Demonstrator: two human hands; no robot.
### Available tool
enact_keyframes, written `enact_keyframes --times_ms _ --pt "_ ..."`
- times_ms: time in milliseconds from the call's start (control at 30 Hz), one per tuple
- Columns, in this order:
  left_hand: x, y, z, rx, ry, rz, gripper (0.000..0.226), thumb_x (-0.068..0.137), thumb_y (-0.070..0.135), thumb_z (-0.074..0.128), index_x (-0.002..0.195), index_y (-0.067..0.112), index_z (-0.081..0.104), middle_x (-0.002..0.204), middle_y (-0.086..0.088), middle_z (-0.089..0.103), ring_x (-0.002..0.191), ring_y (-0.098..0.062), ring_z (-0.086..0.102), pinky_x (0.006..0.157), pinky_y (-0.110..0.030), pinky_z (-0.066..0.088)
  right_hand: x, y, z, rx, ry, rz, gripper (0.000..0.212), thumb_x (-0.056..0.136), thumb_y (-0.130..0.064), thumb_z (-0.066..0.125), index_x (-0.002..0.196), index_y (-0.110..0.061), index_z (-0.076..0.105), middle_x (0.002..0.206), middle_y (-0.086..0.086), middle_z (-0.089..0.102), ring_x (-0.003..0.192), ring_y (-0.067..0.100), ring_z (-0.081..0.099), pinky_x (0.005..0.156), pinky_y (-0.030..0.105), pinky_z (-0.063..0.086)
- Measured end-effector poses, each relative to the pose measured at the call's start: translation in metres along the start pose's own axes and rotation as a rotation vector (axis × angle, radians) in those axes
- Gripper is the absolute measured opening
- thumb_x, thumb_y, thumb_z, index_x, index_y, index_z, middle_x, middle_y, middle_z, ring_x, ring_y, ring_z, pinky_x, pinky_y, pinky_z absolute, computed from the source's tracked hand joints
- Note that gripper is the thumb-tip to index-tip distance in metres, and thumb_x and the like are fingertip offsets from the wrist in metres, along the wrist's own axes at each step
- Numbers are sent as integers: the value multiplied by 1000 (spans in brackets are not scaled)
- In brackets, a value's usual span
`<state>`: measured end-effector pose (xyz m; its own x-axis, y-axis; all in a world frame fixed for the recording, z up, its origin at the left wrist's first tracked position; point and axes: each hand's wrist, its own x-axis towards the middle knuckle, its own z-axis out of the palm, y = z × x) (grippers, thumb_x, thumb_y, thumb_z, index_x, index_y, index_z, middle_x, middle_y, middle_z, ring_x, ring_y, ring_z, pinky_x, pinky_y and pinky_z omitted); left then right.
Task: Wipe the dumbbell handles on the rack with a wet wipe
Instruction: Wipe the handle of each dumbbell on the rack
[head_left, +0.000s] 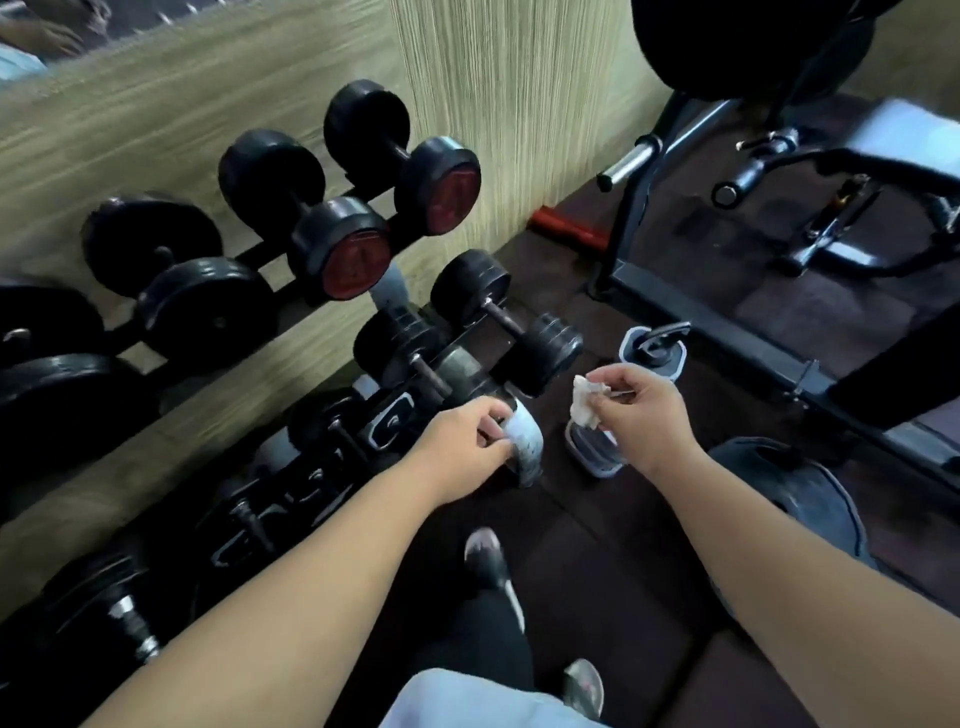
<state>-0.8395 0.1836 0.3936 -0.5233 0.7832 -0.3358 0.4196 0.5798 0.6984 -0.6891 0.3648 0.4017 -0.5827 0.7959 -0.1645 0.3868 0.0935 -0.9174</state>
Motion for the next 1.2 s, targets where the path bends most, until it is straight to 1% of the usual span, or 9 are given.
enact_keyframes --times_ms 100,200,333,433,600,733,900,1067,1200 --pt "76 -12 -4 1 -28 -7 30 93 36 70 121 41 59 101 15 65 93 -11 62 89 -32 53 56 -1 8 -75 27 27 17 84 -10 70 86 -26 74 70 1 69 61 9 58 69 32 54" --pt "151 -10 -9 -25 -59 -27 36 93 33 68 128 36 59 103 13 63 90 -12 65 81 -26 52 108 -10 8 -150 7 53 20 85 -9 67 87 -27 75 66 -11 64 52 -3 53 64 23 49" --pt "225 -10 -6 -74 -44 -111 39 93 31 67 131 32 58 104 15 58 97 -17 65 89 -38 57 168 -26 6 -181 -40 79 20 87 -5 65 91 -23 75 68 -8 65 53 -5 54 61 13 48" --pt "263 -13 9 -93 -46 -185 41 94 31 64 134 30 58 111 10 59 104 -19 62 93 -33 50 212 -27 6 -173 -68 96 20 88 0 63 94 -16 74 63 -7 61 47 -6 51 54 7 43" --pt "318 -18 63 -71 -29 -318 46 96 28 62 140 19 53 134 -7 57 121 -29 56 103 -38 46 277 1 1 -207 -191 98 21 87 -3 66 94 -21 74 52 -15 59 49 -2 53 56 15 44" --pt "354 -8 110 -32 163 -511 54 96 42 64 144 22 48 147 -7 42 134 -35 40 109 -44 41 325 33 -8 -224 -357 95 22 87 -5 69 91 -26 73 63 -9 65 53 7 55 53 26 46" --pt "383 -11 152 -122 586 -713 44 92 47 67 126 23 54 142 -7 45 131 -33 37 108 -43 38 379 73 -13 -245 -503 68 32 86 0 66 86 -32 71 81 3 74 64 15 64 62 35 55" --pt "415 -28 173 -229 742 -983 85 72 85 47 132 24 50 144 -6 47 131 -35 43 112 -49 39 418 107 12 -266 -657 -17 31 83 1 66 91 -28 73 89 2 74 77 21 71 74 42 60" --pt "426 -34 190 -221 1000 -918 70 71 78 56 114 23 62 130 -5 59 120 -36 52 107 -46 40 449 125 58 -260 -666 -129 29 83 -2 69 97 -27 73 96 3 73 83 19 70 81 44 60"
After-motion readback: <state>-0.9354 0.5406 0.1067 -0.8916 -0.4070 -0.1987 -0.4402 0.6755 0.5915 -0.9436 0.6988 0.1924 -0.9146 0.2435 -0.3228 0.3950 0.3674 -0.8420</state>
